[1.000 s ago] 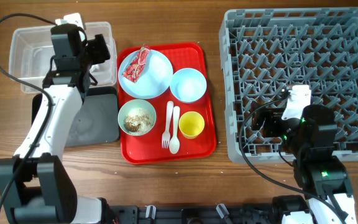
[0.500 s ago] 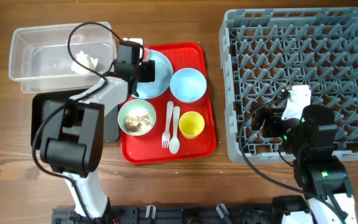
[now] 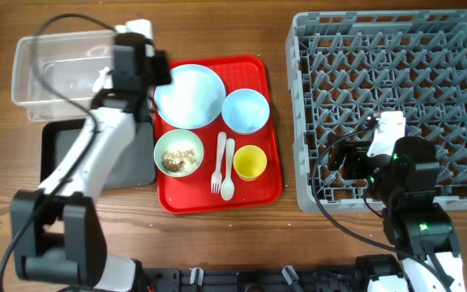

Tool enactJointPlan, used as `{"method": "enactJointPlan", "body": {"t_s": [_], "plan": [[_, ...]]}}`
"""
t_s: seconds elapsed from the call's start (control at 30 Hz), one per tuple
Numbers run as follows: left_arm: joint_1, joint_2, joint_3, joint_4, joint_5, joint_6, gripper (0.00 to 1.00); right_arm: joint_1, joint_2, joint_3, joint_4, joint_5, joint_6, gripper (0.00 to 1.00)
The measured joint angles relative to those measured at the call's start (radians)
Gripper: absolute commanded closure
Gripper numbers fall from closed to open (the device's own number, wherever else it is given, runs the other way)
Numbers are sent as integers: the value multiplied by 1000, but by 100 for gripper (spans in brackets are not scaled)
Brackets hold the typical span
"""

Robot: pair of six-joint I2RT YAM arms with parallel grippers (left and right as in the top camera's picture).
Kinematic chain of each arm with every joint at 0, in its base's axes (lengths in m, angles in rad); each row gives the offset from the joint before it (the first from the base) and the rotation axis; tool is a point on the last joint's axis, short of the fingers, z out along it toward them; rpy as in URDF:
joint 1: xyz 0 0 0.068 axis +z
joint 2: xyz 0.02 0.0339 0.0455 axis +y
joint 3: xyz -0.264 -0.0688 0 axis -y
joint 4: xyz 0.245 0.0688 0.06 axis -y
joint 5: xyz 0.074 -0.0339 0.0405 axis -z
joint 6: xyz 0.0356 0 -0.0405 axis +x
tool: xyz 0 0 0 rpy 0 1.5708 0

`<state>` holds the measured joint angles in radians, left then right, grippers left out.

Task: Sort waste into correct bins and load items into the dishwasher rack
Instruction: 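Tip the light-blue plate with the left gripper, dumping wrapper and tissue into the clear bin, then grasp the green bowl with the left gripper and dump scraps onto the black tray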

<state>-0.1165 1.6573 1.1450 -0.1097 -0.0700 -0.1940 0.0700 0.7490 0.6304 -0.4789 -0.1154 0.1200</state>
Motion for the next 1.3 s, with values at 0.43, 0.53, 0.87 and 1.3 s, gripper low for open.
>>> {"method": "enactJointPlan", "body": {"t_s": [0.43, 0.53, 0.87, 1.3], "plan": [[-14, -82, 5, -399, -1, -153, 41, 0, 0, 1, -3, 0, 0, 0], [-222, -99, 7, -598, 9, -170, 35, 0, 0, 1, -7, 0, 0, 0], [-438, 189, 5, -679, 16, -275, 81, 0, 0, 1, -7, 0, 0, 0], [-373, -96, 6, -781, -4, -280, 96, 0, 0, 1, -7, 0, 0, 0]]}}
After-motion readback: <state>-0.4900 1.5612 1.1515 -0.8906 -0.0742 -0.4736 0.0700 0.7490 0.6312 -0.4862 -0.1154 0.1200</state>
